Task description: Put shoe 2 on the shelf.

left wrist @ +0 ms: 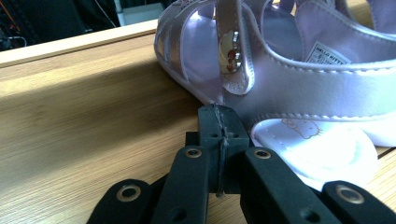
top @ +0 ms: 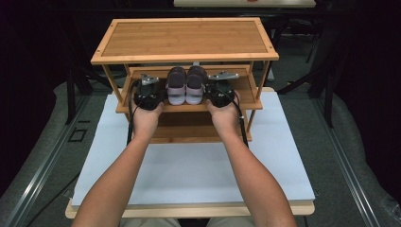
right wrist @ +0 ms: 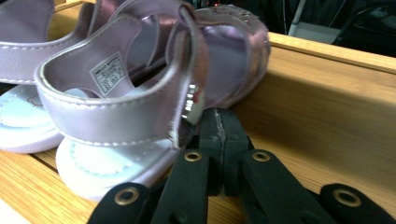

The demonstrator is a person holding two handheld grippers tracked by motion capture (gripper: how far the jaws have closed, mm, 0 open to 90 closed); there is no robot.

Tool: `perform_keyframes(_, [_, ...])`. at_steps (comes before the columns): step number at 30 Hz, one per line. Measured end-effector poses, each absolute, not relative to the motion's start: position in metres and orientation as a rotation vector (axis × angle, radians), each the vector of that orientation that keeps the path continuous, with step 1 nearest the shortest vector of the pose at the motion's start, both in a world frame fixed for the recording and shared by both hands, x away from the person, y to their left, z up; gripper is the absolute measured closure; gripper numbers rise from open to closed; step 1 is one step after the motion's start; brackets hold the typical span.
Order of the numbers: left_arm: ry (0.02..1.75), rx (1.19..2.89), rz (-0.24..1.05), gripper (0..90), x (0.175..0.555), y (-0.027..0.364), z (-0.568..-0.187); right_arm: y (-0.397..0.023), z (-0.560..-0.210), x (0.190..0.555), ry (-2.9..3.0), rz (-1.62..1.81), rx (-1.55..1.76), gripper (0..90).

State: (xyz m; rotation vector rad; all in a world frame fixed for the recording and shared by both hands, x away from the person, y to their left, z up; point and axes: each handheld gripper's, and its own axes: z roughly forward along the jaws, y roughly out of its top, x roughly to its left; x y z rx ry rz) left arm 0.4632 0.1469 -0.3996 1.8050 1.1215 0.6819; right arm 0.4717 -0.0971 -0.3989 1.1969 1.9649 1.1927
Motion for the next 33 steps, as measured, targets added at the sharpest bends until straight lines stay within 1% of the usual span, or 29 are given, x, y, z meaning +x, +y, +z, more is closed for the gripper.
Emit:
perform_keyframes(2, [1.121, 1.771, 0.668, 90.0, 0.461, 0.151, -0.398, -0.103, -0.397, 0.468, 1.955, 1.197, 1.191, 90.0])
perform_keyframes(10, [1.092, 1.755, 0.679, 90.0, 0.443, 0.162, -0.392, -0.115, -0.390, 0.446, 1.951, 1.221, 1.136, 90.0])
perform_keyframes(19, [1.018, 1.727, 0.656, 89.9, 0.403, 0.183, -0.396, -0.128, -0.387, 0.408, 1.971, 1.233, 1.059, 89.5])
perform_keyframes(20, [1.018, 1.727, 0.656, 89.9, 0.403, 0.183, -0.396, -0.128, -0.387, 0.408, 1.971, 1.233, 1.059, 89.5])
perform_keyframes(21, [1.004, 1.725, 0.655, 89.9, 0.396, 0.186, -0.399, -0.133, -0.390, 0.396, 1.975, 1.252, 1.052, 89.3])
perform_keyframes(26, [0.985, 1.716, 0.621, 88.8, 0.367, 0.197, -0.421, -0.141, -0.408, 0.371, 1.981, 1.220, 1.033, 88.8])
perform_keyframes(29, [0.985, 1.724, 0.610, 87.9, 0.359, 0.201, -0.430, -0.145, -0.418, 0.362, 1.986, 1.210, 1.046, 88.3])
perform_keyframes(30, [0.987, 1.722, 0.599, 87.0, 0.352, 0.206, -0.438, -0.151, -0.428, 0.354, 1.988, 1.229, 1.079, 87.9])
perform_keyframes(33, [0.993, 1.707, 0.584, 82.7, 0.342, 0.213, -0.448, -0.157, -0.438, 0.346, 1.979, 1.227, 1.105, 84.5])
